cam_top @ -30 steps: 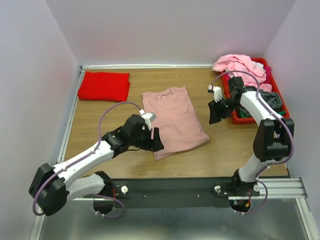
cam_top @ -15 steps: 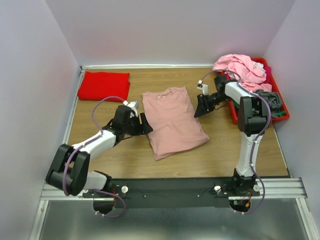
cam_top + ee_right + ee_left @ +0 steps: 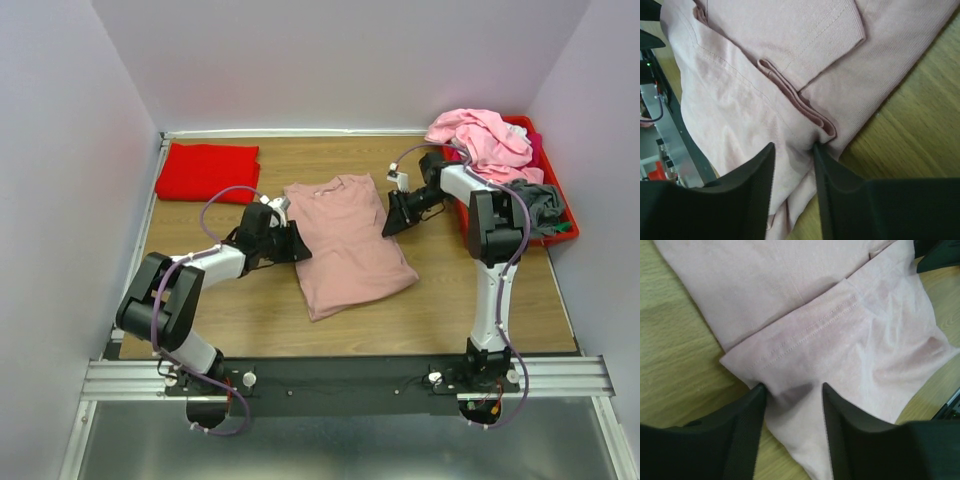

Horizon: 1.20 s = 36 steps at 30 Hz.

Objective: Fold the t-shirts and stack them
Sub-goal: Fold the tshirt

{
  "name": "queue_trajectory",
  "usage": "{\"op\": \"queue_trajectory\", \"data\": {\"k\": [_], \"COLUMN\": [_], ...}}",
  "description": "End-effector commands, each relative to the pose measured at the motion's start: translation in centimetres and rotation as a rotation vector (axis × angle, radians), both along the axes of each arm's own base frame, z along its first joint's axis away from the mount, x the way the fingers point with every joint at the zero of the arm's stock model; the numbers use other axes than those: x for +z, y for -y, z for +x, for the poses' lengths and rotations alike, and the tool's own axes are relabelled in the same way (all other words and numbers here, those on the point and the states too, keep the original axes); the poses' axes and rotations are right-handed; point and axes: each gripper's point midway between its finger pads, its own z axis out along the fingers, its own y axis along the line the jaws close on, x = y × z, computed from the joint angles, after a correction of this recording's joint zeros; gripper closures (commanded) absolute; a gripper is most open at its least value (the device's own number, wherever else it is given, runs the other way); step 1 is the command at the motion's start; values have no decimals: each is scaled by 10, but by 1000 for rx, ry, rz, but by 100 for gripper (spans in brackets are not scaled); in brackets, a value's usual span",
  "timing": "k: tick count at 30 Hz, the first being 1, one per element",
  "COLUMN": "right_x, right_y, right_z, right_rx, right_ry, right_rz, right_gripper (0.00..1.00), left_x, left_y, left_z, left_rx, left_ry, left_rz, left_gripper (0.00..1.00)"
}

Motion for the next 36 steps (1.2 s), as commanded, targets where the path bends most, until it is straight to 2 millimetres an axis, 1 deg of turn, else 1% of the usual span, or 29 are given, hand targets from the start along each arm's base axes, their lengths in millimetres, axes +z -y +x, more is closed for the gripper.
{"op": "queue_trajectory", "data": {"k": [1, 4, 5, 6, 7, 8, 11, 14, 15, 17, 18, 20, 21, 24, 25, 26, 30, 32, 36], "right_x": [-4, 1, 3, 5, 7, 11, 19, 29, 30, 33, 34, 33, 34, 32, 32, 32, 38, 44, 60], "right_y": [-6, -7, -7, -6, -7, -6, -6, -5, -6, -5, -6, -5, -5, -3, -3, -2, -4, -7, -11], "right_z": [9, 11, 12, 12, 13, 15, 21, 31, 33, 39, 41, 44, 47, 54, 55, 57, 66, 70, 77], "right_rx": [0, 1, 1, 0, 2, 1, 1, -6, -9, -15, -16, -19, -23, -35, -38, -41, -45, -44, -42], "right_ry": [13, 28, 34, 37, 46, 63, 98, 142, 147, 166, 173, 177, 186, 203, 209, 214, 243, 257, 305], "right_rz": [3, 7, 7, 8, 9, 7, 1, -6, -8, -15, -17, -25, -28, -44, -48, -50, -38, -19, 7], "right_gripper": [60, 75, 80, 90, 93, 97, 100, 100, 100, 100, 100, 100, 99, 100, 100, 100, 100, 99, 100], "left_x": [8, 13, 14, 16, 17, 17, 22, 26, 30, 29, 32, 30, 33, 26, 28, 23, 21, 25, 39], "left_y": [10, 12, 11, 12, 12, 12, 11, 8, 8, 4, 4, 1, 1, -1, -2, -3, -4, -4, -6], "left_z": [11, 14, 15, 17, 18, 18, 25, 34, 39, 45, 49, 55, 59, 68, 70, 72, 80, 84, 95], "left_rx": [-42, -49, -50, -54, -56, -57, -54, -44, -44, -38, -39, -32, -32, -31, -30, -31, -33, -32, -22], "left_ry": [34, 43, 45, 51, 55, 51, 68, 79, 90, 94, 102, 101, 110, 99, 108, 98, 100, 116, 181], "left_rz": [-31, -35, -32, -32, -33, -31, -28, -18, -22, -11, -13, -6, -8, 5, 5, 8, 12, 13, 26], "left_gripper": [51, 62, 71, 75, 80, 90, 100, 100, 100, 100, 100, 100, 100, 100, 100, 100, 100, 100, 100]}}
